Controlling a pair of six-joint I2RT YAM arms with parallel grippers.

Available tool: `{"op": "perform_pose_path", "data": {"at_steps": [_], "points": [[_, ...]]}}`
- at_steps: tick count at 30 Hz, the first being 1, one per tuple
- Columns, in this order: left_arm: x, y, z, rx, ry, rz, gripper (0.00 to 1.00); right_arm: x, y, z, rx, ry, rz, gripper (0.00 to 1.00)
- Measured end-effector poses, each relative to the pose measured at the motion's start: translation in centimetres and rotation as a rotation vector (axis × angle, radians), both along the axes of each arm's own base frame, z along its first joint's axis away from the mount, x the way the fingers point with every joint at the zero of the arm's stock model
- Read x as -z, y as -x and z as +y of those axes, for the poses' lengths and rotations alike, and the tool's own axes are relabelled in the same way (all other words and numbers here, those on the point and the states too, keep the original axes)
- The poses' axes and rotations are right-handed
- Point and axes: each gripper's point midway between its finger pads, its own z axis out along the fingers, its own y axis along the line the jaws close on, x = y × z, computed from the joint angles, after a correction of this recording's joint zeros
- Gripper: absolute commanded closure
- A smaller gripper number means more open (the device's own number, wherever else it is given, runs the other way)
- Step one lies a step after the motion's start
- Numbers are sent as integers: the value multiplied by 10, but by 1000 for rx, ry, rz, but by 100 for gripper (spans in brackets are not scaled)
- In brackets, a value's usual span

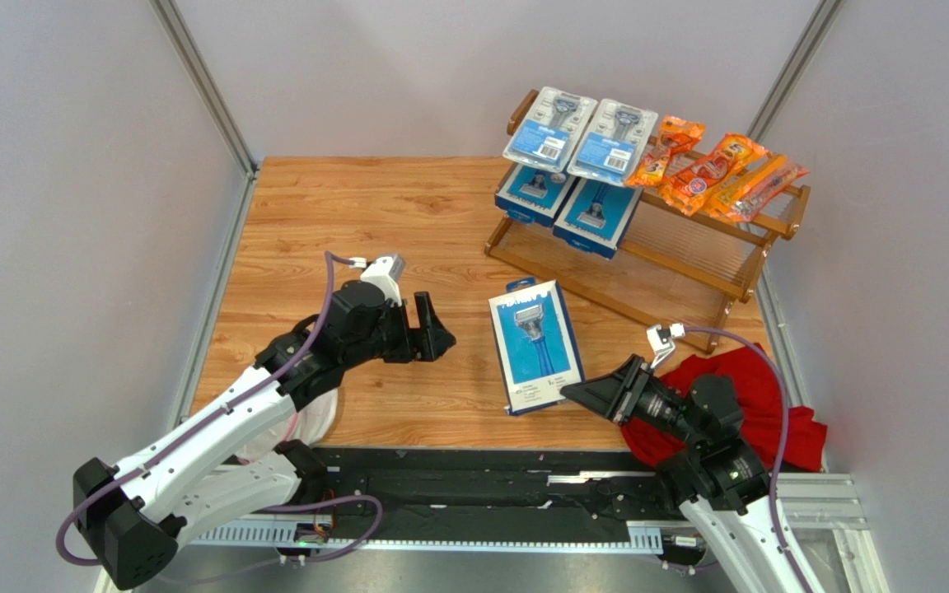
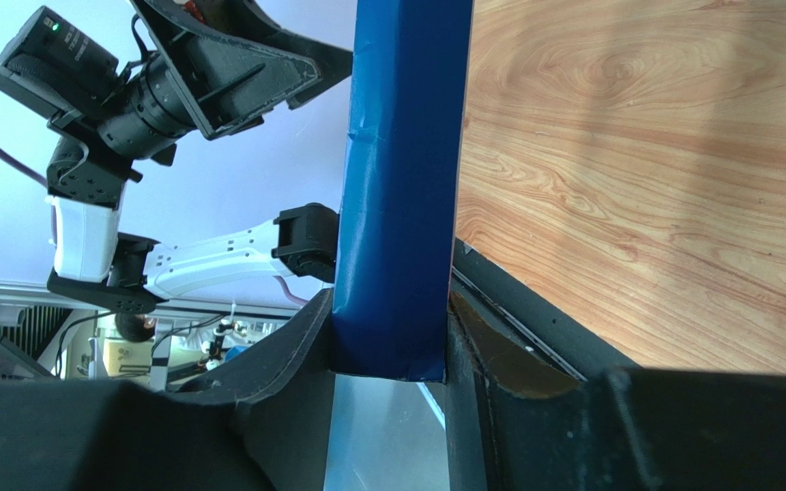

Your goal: Place and organize the shaving razors onto the shelf

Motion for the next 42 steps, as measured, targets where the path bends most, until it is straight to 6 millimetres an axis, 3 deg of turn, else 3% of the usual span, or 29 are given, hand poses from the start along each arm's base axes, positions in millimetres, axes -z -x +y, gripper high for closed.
{"op": "perform_pose_path", "data": {"at_steps": [14,33,42], "points": [[50,16,23,-23,-125,96,11,-6,-24,-11,141,32,2,100],[60,25,30,-20,-134,111,11,-39,-54,-24,267,59,-4,100],[67,30,32,-14,-140,125,11,-43,-60,-33,298,33,11,100]]}}
